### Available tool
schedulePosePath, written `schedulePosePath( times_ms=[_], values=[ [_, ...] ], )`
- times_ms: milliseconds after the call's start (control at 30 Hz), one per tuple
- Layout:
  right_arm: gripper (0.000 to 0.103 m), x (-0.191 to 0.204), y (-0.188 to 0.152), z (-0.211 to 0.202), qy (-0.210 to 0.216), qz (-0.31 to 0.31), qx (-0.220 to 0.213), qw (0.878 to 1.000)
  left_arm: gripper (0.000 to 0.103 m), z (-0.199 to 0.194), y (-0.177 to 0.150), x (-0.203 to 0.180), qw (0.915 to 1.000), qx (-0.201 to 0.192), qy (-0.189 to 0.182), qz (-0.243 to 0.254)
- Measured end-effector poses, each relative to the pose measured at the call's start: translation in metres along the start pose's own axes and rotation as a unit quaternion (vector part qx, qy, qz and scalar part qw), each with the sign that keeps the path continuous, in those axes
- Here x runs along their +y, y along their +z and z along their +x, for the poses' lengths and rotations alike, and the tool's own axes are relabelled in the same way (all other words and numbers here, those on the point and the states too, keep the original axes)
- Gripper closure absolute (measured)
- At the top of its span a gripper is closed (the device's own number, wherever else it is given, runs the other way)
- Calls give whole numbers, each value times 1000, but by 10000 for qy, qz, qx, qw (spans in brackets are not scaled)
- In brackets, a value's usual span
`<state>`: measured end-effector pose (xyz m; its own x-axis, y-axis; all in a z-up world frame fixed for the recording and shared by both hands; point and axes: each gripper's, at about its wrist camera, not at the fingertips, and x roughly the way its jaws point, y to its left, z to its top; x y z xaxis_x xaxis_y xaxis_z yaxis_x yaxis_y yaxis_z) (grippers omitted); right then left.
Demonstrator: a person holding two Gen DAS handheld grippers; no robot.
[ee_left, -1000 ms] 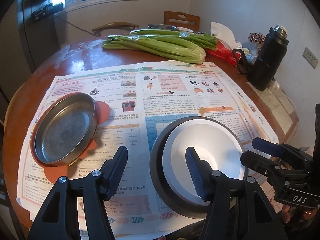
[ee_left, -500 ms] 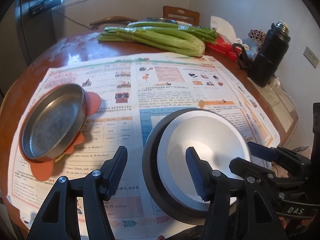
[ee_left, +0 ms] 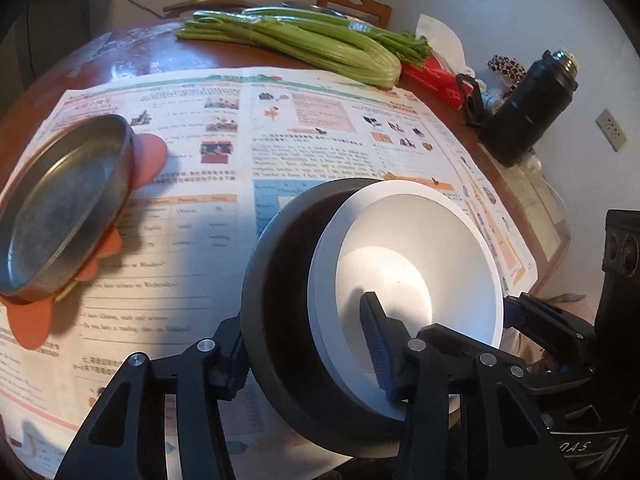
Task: Organize plates and bowls
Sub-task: 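Carry the nested bowls with the left tool toward the plate stack, then lower the nested bowls onto the flat steel plate and open the left tool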
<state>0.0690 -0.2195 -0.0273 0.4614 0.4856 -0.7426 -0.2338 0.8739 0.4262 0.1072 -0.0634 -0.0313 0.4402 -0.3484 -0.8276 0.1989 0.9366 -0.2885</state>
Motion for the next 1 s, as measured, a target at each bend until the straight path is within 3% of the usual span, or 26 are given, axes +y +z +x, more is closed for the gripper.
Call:
schedulePosePath(
  times_ms=[200, 400, 533, 700, 1000],
  values=[
    [40, 27, 22, 4, 184, -222, 21, 9996, 52, -35, 14, 24, 9993, -314, 118, -165],
    [40, 89, 64, 3, 412, -926, -229, 9946, 51, -95, 35, 68, 9942, -911, 479, -322],
    [40, 131, 89, 18, 610, -1310, -188, 9893, 51, -116, 46, 106, 9908, -1039, 680, -535],
    [40, 165, 108, 52, 707, -1516, 65, 9859, 51, -110, 54, 144, 9896, -956, 771, -755],
    [40, 161, 109, 94, 512, -1290, 528, 9889, 51, -67, 56, 173, 9917, -668, 534, -963]
  ],
)
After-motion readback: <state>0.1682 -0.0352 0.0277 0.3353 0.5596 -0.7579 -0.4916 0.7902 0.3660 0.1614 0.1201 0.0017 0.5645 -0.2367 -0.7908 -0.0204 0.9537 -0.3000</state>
